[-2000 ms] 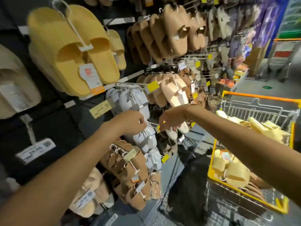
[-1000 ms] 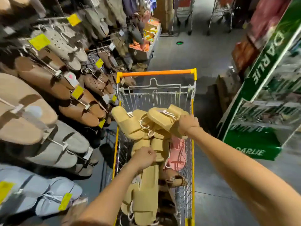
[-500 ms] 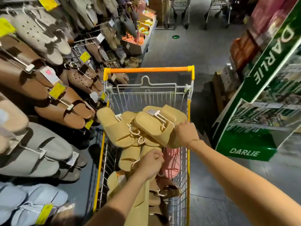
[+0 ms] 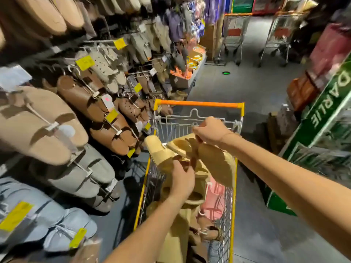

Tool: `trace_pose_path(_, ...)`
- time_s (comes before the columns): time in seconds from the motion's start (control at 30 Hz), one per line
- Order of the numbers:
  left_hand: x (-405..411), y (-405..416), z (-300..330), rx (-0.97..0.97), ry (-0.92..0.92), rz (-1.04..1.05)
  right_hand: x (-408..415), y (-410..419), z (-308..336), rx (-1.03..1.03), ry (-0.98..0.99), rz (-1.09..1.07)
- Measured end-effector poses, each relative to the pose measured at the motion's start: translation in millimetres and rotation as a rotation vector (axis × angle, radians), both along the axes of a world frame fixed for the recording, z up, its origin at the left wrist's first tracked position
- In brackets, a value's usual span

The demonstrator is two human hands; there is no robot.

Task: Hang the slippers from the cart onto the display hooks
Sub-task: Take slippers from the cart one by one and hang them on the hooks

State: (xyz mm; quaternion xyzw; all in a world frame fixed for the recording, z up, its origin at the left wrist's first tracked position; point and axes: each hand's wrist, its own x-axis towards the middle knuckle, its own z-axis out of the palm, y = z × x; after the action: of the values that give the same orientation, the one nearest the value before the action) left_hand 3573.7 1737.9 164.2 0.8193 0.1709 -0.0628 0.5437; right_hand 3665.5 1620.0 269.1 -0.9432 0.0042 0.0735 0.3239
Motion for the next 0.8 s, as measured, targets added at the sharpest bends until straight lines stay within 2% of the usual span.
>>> trace_pose_path(0.1, -12.6, 25.1, 38.4, -0.116, -0.070, 0.127, -26.6, 27.2, 25.3, 0.384, 0.189, -0.076)
trace_pose_path(0.23, -64.7, 72.0, 84.8, -0.272, -0.211, 0.174, -85.0, 75.5, 50.4, 0.954, 0.378, -0.163)
trace_pose_path(0.3, -98.4, 102.6, 105.0, -0.285, -0.253, 0.138, -116.8, 103.3, 60.4, 1.152, 0.459, -0.136)
trace_pose_path(0.37, -132.3, 139.0, 120.9, -0.128, -0.307, 0.082, -147.1, 136.1, 72.2, 1.283, 0.546, -0.107)
trace_pose_path(0.47, -182.9, 198.2, 140.2, 0.326, -0.404, 0.115, -197.4, 195.2, 93.5, 1.343, 0.570, -0.031)
trace_pose_path(0.5, -201.0, 217.3, 149.2, 0.415, -0.437, 0.153, -216.7, 215.8, 102.7, 1.354, 0.561, 0.005)
trace_pose_path(0.6, -249.0, 272.2, 174.9, 0.503, -0.553, 0.281, -268.7, 275.2, 125.5, 1.442, 0.613, 0.094)
trace_pose_path(0.67, -277.7, 303.7, 192.3, 0.538, -0.615, 0.366, -303.7, 309.9, 141.2, 1.406, 0.622, 0.175)
trace_pose_path(0.8, -349.1, 367.1, 229.1, 0.646, -0.690, 0.521, -379.6, 372.5, 176.4, 1.415, 0.552, 0.323)
